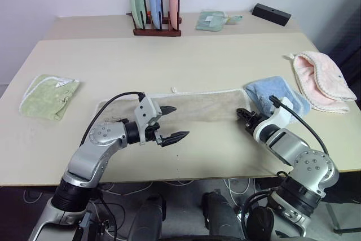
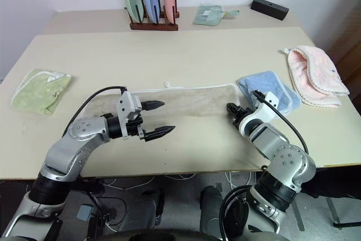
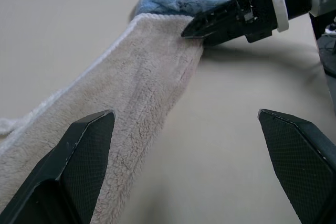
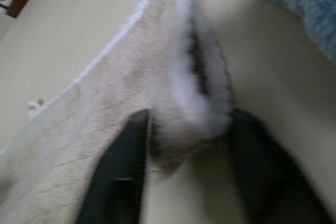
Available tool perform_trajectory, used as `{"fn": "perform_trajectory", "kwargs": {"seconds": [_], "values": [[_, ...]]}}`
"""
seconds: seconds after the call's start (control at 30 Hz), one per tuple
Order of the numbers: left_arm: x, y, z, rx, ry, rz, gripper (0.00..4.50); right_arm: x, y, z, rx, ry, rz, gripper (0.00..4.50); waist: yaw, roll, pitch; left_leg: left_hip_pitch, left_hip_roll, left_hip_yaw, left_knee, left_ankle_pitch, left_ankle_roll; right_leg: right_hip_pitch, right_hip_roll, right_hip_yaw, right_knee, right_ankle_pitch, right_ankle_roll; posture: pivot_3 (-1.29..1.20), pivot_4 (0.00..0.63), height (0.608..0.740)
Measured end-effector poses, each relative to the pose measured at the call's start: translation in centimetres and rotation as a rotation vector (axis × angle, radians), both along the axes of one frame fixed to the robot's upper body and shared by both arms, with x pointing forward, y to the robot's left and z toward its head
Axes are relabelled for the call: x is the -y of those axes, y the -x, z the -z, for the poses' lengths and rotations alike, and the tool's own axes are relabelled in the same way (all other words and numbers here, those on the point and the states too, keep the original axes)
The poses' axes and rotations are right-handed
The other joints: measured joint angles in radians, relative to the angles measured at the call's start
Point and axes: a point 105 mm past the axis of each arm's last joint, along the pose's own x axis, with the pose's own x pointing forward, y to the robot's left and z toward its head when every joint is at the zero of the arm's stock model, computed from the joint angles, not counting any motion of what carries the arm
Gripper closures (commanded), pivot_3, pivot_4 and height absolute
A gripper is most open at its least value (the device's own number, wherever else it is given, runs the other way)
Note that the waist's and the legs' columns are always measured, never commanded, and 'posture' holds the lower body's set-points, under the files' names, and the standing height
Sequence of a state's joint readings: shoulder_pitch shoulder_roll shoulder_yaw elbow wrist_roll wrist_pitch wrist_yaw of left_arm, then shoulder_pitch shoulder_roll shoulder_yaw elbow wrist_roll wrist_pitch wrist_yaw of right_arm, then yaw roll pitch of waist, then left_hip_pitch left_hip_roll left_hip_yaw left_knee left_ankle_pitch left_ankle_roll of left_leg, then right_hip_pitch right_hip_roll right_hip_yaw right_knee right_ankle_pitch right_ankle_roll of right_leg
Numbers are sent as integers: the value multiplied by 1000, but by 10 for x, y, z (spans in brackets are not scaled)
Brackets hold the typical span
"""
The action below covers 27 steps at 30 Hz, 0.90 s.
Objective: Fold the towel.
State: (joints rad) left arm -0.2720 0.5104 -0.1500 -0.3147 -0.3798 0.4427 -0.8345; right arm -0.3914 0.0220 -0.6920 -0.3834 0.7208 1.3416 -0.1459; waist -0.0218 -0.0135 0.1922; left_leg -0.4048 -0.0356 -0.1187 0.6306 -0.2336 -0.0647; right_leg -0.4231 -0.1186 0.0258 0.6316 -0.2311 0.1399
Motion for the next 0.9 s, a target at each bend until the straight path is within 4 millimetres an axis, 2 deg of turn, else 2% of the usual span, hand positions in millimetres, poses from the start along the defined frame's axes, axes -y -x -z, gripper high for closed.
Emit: {"fn": "perform_trajectory", "kwargs": {"seconds": [0.03, 0.07, 0.2, 0.33, 0.47, 0.57, 0.7, 0.8, 0.9], "values": [[-1, 0, 1, -4, 0, -4, 0, 1, 0, 0, 1, 4, 4, 4359, 0, 0, 0, 0, 0, 0, 0, 0, 0, 0, 0, 0, 0, 0, 0, 0, 150, 740], [-1, 0, 2, -7, 0, -9, 0, 2, 0, -1, 2, 11, 5, 4444, 0, 0, 0, 0, 0, 0, 0, 0, 0, 0, 0, 0, 0, 0, 0, 0, 150, 740], [-5, 2, 8, -18, -4, -29, 0, 15, 3, -10, 28, 103, 11, 4444, 3, 1, 0, 0, 0, 0, 0, 0, 0, 0, 0, 0, 0, 0, 0, 0, 150, 740], [-10, -2, 9, -11, -9, -66, 0, 30, 10, -41, 129, 282, -18, 4444, 3, 1, 0, -1, 0, 0, 0, 0, 0, 0, 0, 0, -1, 0, 0, 0, 150, 740], [-13, -5, 12, -21, -8, -79, 0, 25, 12, -57, 179, 414, -111, 4444, -2, 1, 0, 0, 0, 0, 0, 0, 0, 0, 0, 0, -1, 0, 0, 0, 150, 740], [-17, -9, 12, -16, -7, -94, 0, 0, 11, -71, 244, 586, -297, 4444, -3, 1, 0, 0, 0, 0, 0, 0, 1, 0, 0, 0, -1, 0, 0, 0, 150, 740], [-30, -17, 9, -6, -11, -146, 0, -60, 12, -78, 366, 709, -599, 4444, -12, 1, 0, 0, 0, 0, 0, 0, 1, 0, 0, 0, -1, 0, 0, 0, 150, 740], [-44, -22, 5, 4, -23, -191, 0, -97, 9, -74, 421, 733, -745, 4444, -18, 0, 0, 0, 0, 0, 0, 0, 1, 0, 0, -1, -1, 0, 0, 0, 150, 740], [-53, -22, 7, 1, -38, -218, 0, -128, 1, -57, 419, 731, -838, 4444, -21, 0, 0, 0, 0, -1, 0, 0, 1, 0, 0, -1, -1, 0, 0, 0, 150, 740]]}}
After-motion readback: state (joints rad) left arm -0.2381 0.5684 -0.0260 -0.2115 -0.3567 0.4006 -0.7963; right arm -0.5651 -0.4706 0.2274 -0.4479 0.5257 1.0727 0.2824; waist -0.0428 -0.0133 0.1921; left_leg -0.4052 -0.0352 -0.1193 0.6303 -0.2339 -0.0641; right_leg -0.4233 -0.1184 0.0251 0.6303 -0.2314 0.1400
